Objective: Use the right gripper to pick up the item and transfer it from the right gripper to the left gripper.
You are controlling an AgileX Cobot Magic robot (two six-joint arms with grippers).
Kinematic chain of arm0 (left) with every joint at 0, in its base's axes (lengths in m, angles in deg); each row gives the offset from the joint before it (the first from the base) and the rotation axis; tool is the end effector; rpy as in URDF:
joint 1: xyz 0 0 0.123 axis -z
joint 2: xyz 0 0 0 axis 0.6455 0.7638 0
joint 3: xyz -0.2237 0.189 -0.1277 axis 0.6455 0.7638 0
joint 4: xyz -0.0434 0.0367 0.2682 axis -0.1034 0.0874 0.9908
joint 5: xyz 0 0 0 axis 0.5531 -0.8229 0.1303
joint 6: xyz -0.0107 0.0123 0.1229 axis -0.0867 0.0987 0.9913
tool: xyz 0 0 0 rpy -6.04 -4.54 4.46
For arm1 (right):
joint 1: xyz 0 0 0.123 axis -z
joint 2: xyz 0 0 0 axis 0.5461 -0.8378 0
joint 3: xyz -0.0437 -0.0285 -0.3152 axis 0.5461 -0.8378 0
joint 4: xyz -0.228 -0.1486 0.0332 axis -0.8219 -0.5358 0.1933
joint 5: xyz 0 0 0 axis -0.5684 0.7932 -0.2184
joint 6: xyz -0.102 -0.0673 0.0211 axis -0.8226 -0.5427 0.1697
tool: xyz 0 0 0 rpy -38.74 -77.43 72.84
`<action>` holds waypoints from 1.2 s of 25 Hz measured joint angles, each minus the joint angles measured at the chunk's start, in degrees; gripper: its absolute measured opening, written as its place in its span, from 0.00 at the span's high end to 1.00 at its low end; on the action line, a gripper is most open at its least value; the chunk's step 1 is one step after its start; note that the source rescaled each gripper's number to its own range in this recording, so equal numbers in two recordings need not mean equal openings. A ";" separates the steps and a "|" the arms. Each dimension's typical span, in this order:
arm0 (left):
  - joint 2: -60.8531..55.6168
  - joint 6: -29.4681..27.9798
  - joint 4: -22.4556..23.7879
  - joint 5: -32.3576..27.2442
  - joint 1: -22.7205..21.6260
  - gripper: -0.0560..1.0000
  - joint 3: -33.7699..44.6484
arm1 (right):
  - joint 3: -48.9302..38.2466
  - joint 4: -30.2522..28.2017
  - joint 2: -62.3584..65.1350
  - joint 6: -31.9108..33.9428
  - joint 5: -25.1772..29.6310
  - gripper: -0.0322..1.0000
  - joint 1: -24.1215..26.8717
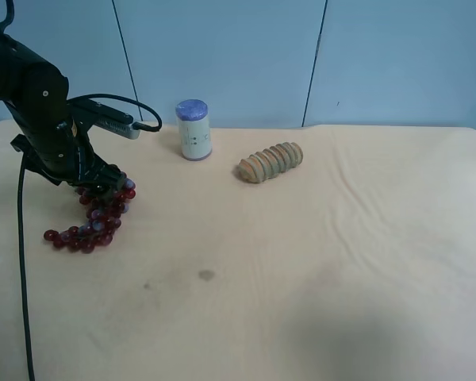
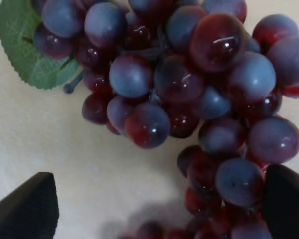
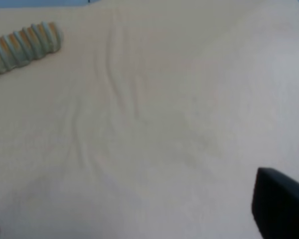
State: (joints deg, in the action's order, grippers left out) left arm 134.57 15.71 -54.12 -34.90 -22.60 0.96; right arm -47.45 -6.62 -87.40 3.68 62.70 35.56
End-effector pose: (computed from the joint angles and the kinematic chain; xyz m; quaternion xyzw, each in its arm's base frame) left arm 0.3700 -0.0910 0.1541 0.1556 0.9704 0.0793 0.1666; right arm 0.0086 0.0115 0.2740 0.0070 0.8527 0.0378 0.5210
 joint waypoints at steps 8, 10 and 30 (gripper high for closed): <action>-1.83 0.04 -0.11 -3.23 0.00 0.25 0.00 | 0.00 0.00 0.00 0.00 0.00 0.00 0.00; -3.81 0.04 -0.18 -5.46 0.00 0.25 0.00 | 0.00 0.00 0.00 0.00 0.00 0.00 0.00; -48.80 -0.55 -2.73 -27.88 -0.11 0.24 0.00 | 0.00 0.00 0.00 0.00 0.00 0.00 0.00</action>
State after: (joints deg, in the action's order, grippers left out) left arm 85.77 15.16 -56.84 -62.78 -22.71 0.96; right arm -47.45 -6.62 -87.40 3.68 62.70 35.56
